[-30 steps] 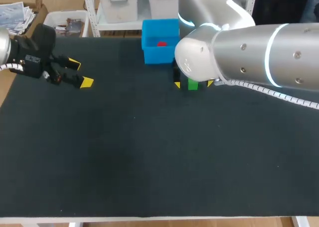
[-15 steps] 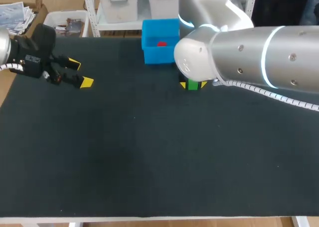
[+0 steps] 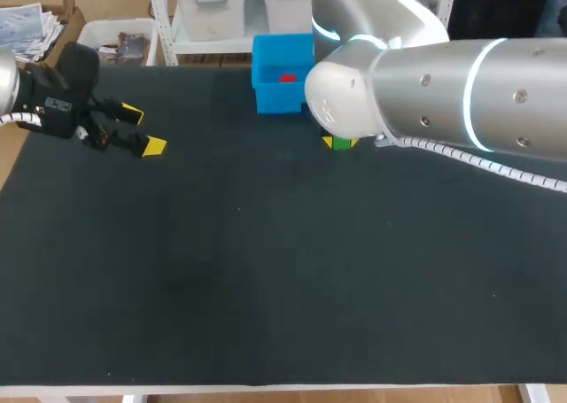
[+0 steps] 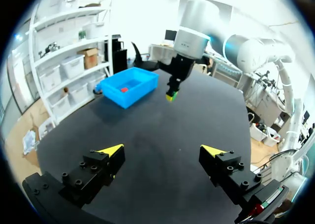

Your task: Use the left arm to pick the red cube and place it into the blue plastic box first, then use the right arm to grasp the green cube and put it into the same blue plastic box after the first action is fully finished.

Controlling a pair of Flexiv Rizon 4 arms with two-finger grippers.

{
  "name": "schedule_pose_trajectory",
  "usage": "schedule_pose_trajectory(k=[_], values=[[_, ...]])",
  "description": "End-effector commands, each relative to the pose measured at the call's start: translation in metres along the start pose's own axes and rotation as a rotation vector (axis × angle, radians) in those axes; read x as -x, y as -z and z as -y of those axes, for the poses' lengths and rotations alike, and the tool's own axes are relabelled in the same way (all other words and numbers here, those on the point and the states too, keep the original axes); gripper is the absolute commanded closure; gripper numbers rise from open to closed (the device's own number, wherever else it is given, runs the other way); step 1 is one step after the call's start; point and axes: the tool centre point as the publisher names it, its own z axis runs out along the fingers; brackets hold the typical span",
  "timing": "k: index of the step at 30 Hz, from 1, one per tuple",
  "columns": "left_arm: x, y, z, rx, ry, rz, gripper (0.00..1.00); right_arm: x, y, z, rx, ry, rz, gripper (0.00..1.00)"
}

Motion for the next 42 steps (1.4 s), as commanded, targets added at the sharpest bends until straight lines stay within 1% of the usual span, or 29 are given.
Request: schedule_pose_trajectory(k=[1, 8, 12, 15, 19, 24, 33, 42], values=[[-0.002, 0.0, -0.001, -0.002, -0.003, 0.007, 0.0, -0.009, 0.031, 0.005, 0.0, -0.003, 0.034, 1.0], [-0.002, 0.0, -0.001, -0.002, -0.003, 0.007, 0.0, 0.0, 0.085, 0.009, 0.002, 0.002, 0.087, 1.0], [-0.002, 0.0, -0.001, -0.002, -0.003, 0.007, 0.0, 0.003, 0.103, 0.011, -0.003, 0.005, 0.115, 1.0], [-0.002, 0.0, -0.001, -0.002, -0.003, 0.007, 0.0, 0.004, 0.105, 0.011, 0.011, -0.003, 0.134, 1.0], [-0.002, 0.0, -0.001, -0.002, -0.003, 0.007, 0.0, 0.007, 0.101, 0.009, 0.072, -0.016, 0.168, 1.0], [-0.002, 0.0, -0.001, -0.002, -0.003, 0.007, 0.0, 0.013, 0.094, 0.004, 0.083, -0.009, 0.217, 1.0], [-0.002, 0.0, -0.001, -0.002, -0.003, 0.007, 0.0, 0.025, 0.089, -0.004, 0.109, 0.009, 0.338, 1.0], [-0.002, 0.0, -0.001, -0.002, -0.003, 0.007, 0.0, 0.032, 0.086, -0.008, 0.122, 0.017, 0.335, 1.0]])
